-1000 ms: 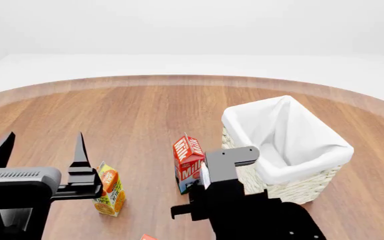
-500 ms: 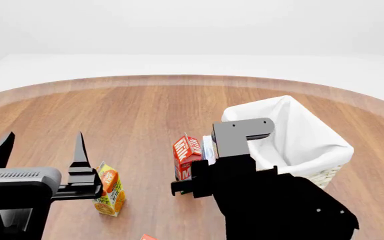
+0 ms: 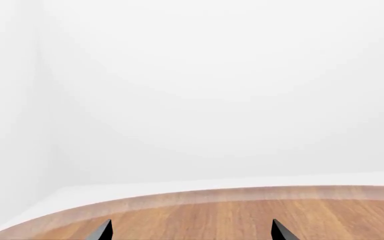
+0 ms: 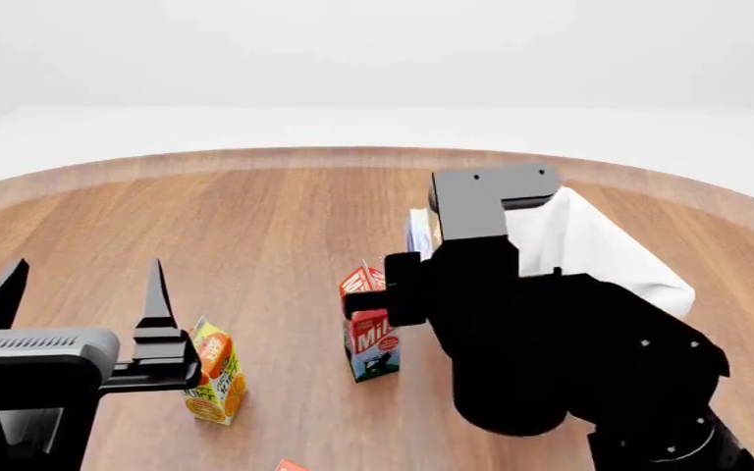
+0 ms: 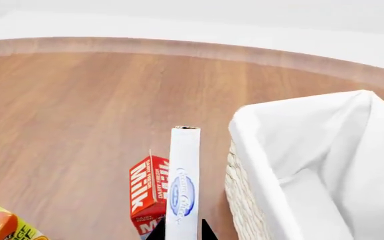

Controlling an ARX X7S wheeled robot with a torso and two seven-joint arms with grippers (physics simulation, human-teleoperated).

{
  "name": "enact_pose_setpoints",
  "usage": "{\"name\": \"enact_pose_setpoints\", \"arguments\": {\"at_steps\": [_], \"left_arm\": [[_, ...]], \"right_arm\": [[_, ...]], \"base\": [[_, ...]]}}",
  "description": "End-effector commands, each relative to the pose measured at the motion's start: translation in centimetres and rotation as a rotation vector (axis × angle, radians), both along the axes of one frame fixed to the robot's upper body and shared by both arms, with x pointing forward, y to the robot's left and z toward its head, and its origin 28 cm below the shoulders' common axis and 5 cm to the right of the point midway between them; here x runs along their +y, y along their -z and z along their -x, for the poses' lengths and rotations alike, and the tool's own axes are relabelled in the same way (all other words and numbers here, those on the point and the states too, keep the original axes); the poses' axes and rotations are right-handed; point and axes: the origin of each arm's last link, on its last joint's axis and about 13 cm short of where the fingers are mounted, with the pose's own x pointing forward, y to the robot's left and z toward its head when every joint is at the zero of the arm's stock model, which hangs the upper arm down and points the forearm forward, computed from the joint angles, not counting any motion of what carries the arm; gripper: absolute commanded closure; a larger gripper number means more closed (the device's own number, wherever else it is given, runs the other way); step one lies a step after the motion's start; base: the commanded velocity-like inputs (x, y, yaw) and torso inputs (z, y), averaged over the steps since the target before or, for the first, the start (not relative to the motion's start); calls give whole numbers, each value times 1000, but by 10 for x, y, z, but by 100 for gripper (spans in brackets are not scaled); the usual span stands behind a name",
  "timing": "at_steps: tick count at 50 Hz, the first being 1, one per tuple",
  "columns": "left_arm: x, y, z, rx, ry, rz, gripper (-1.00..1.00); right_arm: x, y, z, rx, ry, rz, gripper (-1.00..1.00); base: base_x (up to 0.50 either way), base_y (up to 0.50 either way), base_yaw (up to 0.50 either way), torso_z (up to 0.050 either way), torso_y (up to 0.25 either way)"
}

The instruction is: Pick up the cream cheese box and the butter, and put them in the basket.

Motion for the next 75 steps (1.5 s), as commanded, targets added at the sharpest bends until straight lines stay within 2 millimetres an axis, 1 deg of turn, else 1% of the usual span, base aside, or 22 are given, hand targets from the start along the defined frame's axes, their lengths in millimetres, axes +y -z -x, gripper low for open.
{"name": "enact_pose_setpoints", "arguments": {"at_steps": [1,15,26,34,39,51,62,75], "left_arm": [[0,0,0,1,-3,1,-100],[0,1,0,3,-2,-1,-100],[-1,1,-1,5,1,-4,-100],[-2,1,-1,6,2,-5,-100],[-2,1,-1,6,2,-6,-100],[-1,1,0,5,1,-4,-100],[-1,1,-1,6,2,-6,-100],[-2,2,-1,7,3,-7,-100]], "right_arm": [[-7,-20,-15,-44,46,10,100],[-20,-42,-29,-81,108,9,100],[-29,-49,-39,-93,156,13,100],[-36,-46,-50,-82,200,34,100],[-40,-41,-59,-42,231,47,100],[-45,-34,-71,16,300,79,100],[-48,-36,-73,47,352,67,100],[-50,-34,-78,87,404,54,100]], "base": [[0,0,0,0,0],[0,0,0,0,1],[0,0,0,0,0],[0,0,0,0,1],[0,0,0,0,0],[0,0,0,0,1],[0,0,0,0,1],[0,0,0,0,1]]}}
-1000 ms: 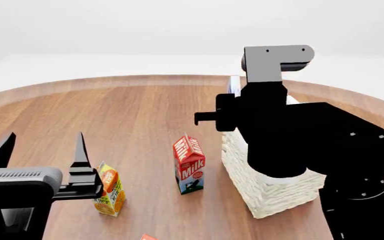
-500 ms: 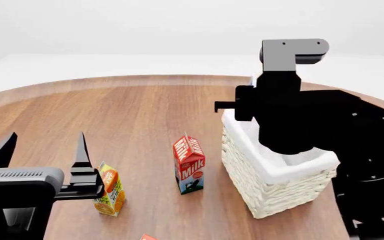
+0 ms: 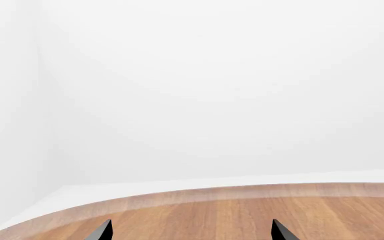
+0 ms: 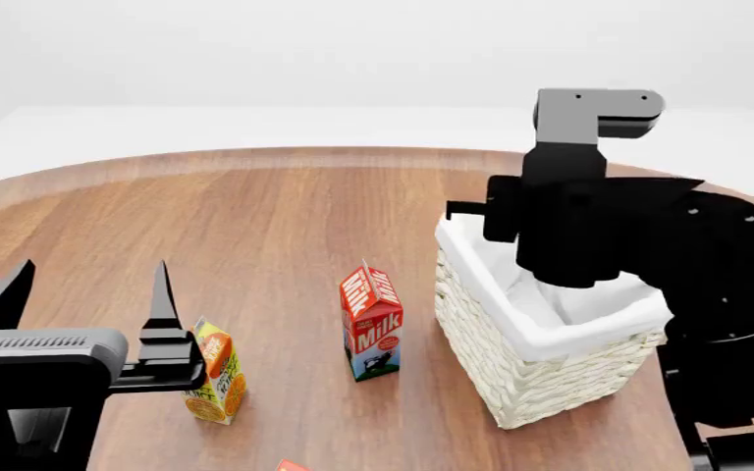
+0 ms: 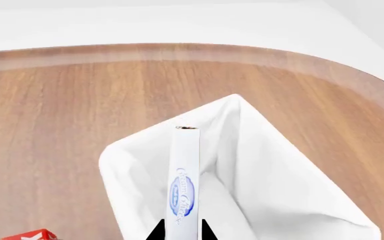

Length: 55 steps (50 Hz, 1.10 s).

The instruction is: Pick up the cream cheese box and the butter, and put them in the basket.

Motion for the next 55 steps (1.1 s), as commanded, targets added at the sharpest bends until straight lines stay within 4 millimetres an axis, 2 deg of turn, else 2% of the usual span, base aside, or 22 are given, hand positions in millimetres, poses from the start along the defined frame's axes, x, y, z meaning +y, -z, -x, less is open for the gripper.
{"name": "enact_pose_setpoints", "arguments": {"at_steps": [1,25,33,55], "left_arm": [[0,0,0,1,-1,0,-100],[-1,0,-1,2,4,-1,-100],[-1,1,-1,2,3,-1,-100],[-1,0,0,2,2,-3,-100]], "right_arm": [[-4,-2,-5,16,53,-9,100],[-4,0,-12,88,52,-52,100],[-6,9,-19,127,74,-60,100],[-12,14,-24,143,123,-74,100]], "base": [[0,0,0,0,0],[0,0,0,1,0],[0,0,0,0,1],[0,0,0,0,0]]}}
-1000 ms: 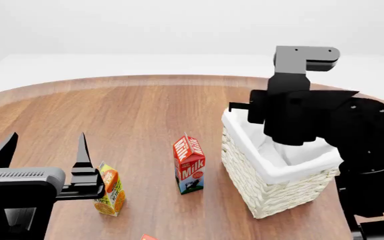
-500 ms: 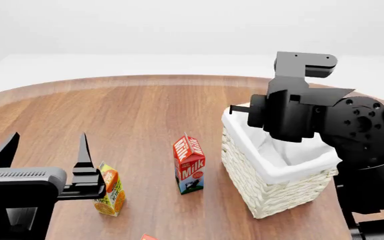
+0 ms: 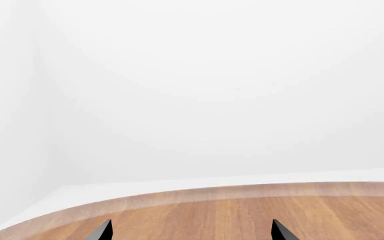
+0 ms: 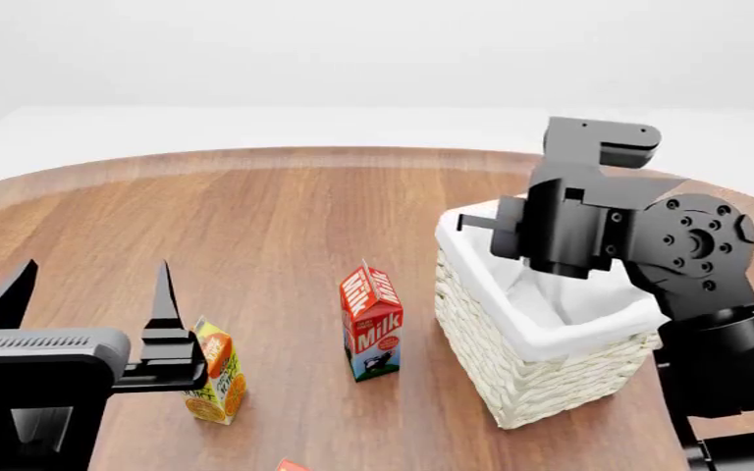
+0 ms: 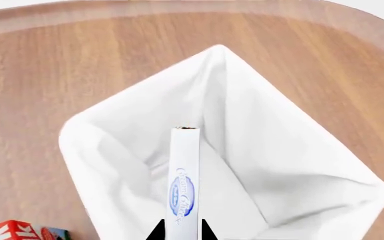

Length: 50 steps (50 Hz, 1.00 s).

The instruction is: Pick up the cream cheese box and the butter, and put them in the basket.

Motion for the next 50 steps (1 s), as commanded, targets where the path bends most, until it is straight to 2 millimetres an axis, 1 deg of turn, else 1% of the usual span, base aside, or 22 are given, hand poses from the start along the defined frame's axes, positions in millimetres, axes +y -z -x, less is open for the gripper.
{"name": "enact_pose_setpoints", "arguments": {"at_steps": [1,21,22,29,38,42,50], "left_arm": [[0,0,0,0,0,0,-100],[-1,1,-1,2,4,-3,-100],[-1,1,-1,1,3,-3,-100],[-1,0,-1,1,4,-2,-100],[-1,0,0,0,3,-1,-100],[-1,0,0,0,2,-1,-100],[-1,1,-1,2,4,-4,-100]], "right_arm": [[-5,0,-5,-2,27,-4,100],[-9,6,-9,4,53,-25,100],[-9,6,-9,3,52,-27,-100],[-8,6,-10,2,49,-41,-100],[-8,-1,-6,-28,41,-37,-100],[-9,-7,1,-69,23,-28,-100],[-10,-26,23,-131,-25,-43,-100]], "base": [[0,0,0,0,0],[0,0,0,0,1],[0,0,0,10,0],[0,0,0,0,0],[0,0,0,0,0],[0,0,0,0,0],[0,0,0,0,0]]}}
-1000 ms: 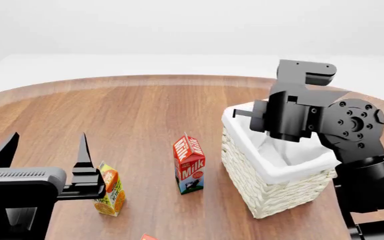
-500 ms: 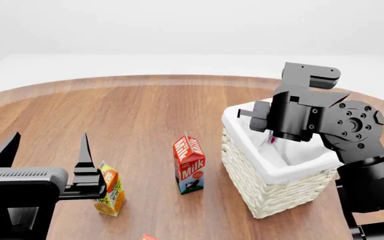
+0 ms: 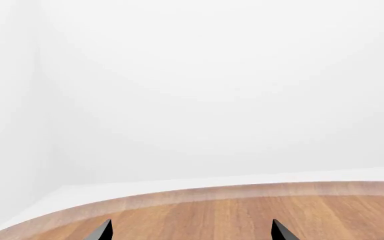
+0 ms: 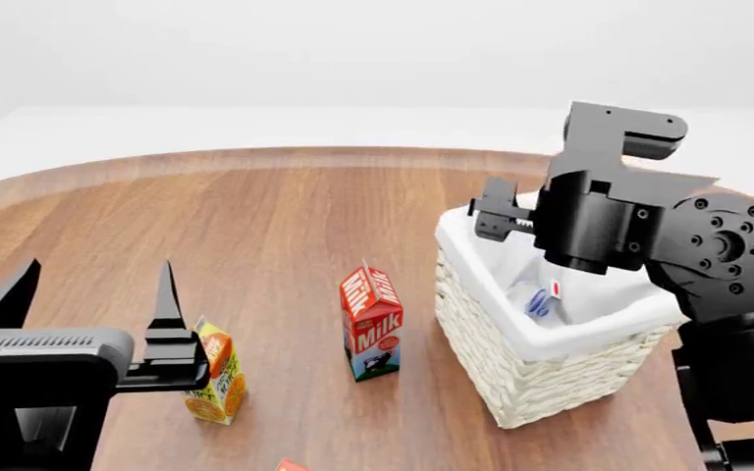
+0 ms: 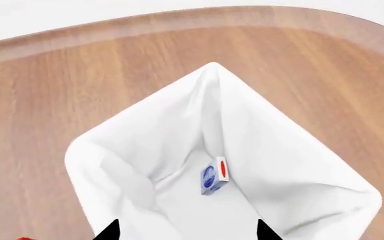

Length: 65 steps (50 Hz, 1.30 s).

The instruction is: Pick up the cream cheese box and the butter, and put them in the basket.

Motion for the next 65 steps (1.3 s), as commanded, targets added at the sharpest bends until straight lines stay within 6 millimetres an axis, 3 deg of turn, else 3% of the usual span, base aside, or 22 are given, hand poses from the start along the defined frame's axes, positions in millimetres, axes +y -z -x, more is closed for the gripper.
{"name": "enact_pose_setpoints", "arguments": {"at_steps": [1,16,46,65], "left_arm": [[0,0,0,0,1,-1,-100],[-1,1,0,0,3,-3,-100],[-1,0,0,0,1,-3,-100],[-1,0,0,0,3,-7,-100]], "right_arm": [[0,-19,24,-86,-58,-1,-100],[-1,-30,66,-172,-193,15,-100],[3,-14,135,-283,-658,119,-100],[0,-4,156,-331,-867,187,-100]], "base": [[0,0,0,0,0],[0,0,0,0,0],[0,0,0,0,0],[0,0,0,0,0]]}}
